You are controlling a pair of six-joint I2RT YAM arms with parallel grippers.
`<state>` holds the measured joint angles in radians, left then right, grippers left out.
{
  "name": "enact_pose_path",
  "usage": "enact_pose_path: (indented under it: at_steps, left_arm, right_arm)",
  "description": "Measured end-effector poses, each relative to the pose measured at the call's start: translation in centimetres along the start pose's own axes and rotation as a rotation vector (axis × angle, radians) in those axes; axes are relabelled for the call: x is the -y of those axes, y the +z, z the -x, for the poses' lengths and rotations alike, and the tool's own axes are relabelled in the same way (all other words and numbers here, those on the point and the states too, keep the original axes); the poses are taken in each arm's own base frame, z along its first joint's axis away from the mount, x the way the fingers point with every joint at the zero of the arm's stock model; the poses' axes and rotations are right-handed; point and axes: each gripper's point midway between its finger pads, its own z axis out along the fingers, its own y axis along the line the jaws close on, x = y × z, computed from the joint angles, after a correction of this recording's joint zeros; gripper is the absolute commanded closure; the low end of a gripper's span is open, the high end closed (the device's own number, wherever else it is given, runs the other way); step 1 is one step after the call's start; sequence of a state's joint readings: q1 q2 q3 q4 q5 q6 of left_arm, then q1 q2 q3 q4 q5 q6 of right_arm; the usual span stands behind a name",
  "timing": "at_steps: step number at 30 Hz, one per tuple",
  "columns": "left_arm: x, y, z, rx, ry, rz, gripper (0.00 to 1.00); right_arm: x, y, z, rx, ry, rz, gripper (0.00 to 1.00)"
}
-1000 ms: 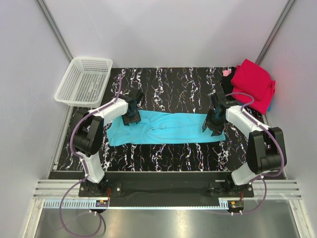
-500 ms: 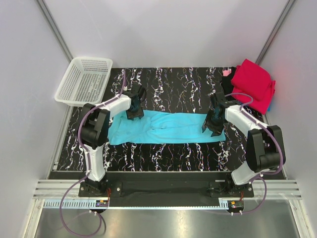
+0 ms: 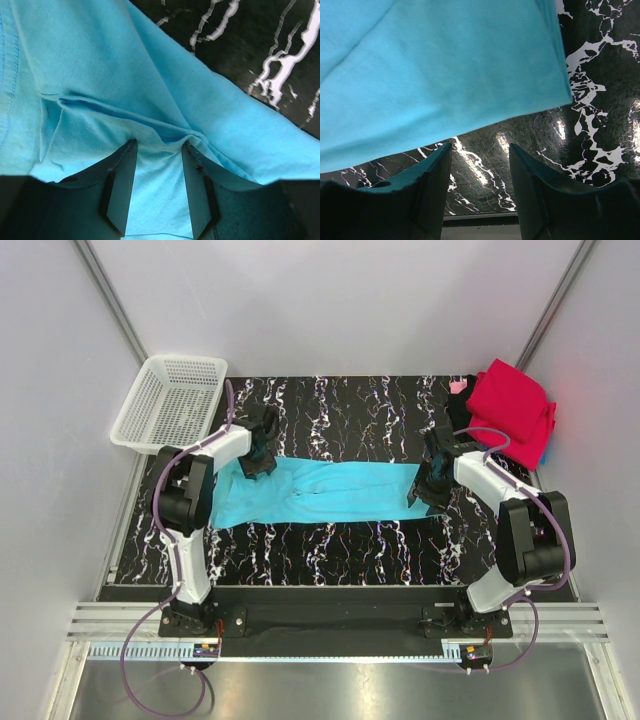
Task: Fold and stack the t-shirts
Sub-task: Fold the tshirt
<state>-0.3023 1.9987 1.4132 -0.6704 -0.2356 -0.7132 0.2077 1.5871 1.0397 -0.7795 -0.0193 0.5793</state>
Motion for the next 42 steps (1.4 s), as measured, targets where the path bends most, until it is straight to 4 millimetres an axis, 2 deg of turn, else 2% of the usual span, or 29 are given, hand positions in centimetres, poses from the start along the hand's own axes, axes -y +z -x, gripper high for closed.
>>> enact_pose_path:
  at_steps: [4,8,10,13,17,20,25,27,30,38,42]
  left_arm:
    - [0.3,-0.1,0.2,-0.017,0.03,-0.054,0.53]
    - [1.4,-1.2,-0.4,-0.034,0.048,-0.148,0.53]
    - [1.7,-2.4,-0.5,-0.031,0.054,-0.187,0.53]
    - [1.8,-5.0,-0.1,0.009,0.055,-0.236,0.52]
    - [1.2,-9.2,0.5,0.083,0.031,-0.297,0.51]
    - [0.6,-10.7,0.0,0.096,0.014,-0.307,0.51]
    - [-0.8,-9.0,-3.9,-0.004,0.023,-0.227,0.51]
    - [-1.3,-8.0,-5.5,-0.056,0.037,-0.183,0.51]
    - [-1.5,-6.7,-6.9,-0.103,0.049,-0.137,0.51]
    - [-3.3,-3.5,-8.7,-0.202,0.072,0.023,0.5]
    - [-2.2,-2.9,-7.5,-0.229,0.093,0.057,0.5]
  right_arm:
    - [-0.1,0.0,0.1,0.0,-0.006,-0.001,0.42]
    - [-0.5,0.1,0.9,0.006,-0.019,-0.001,0.39]
    - [-0.6,0.1,1.3,0.014,-0.031,-0.005,0.34]
    - [-0.9,0.0,2.5,0.037,-0.054,-0.013,0.33]
    - [-2.3,0.3,5.3,0.07,-0.09,-0.019,0.32]
    - [-3.5,1.3,7.3,0.073,-0.124,-0.027,0.32]
    - [-4.6,3.7,9.0,0.041,-0.184,-0.048,0.32]
    - [-4.6,4.5,9.0,0.019,-0.204,-0.061,0.32]
    - [-4.4,5.2,8.4,-0.013,-0.235,-0.077,0.32]
    - [-5.1,5.8,7.8,-0.033,-0.302,-0.103,0.31]
    - [-5.0,6.1,7.3,-0.038,-0.326,-0.135,0.3]
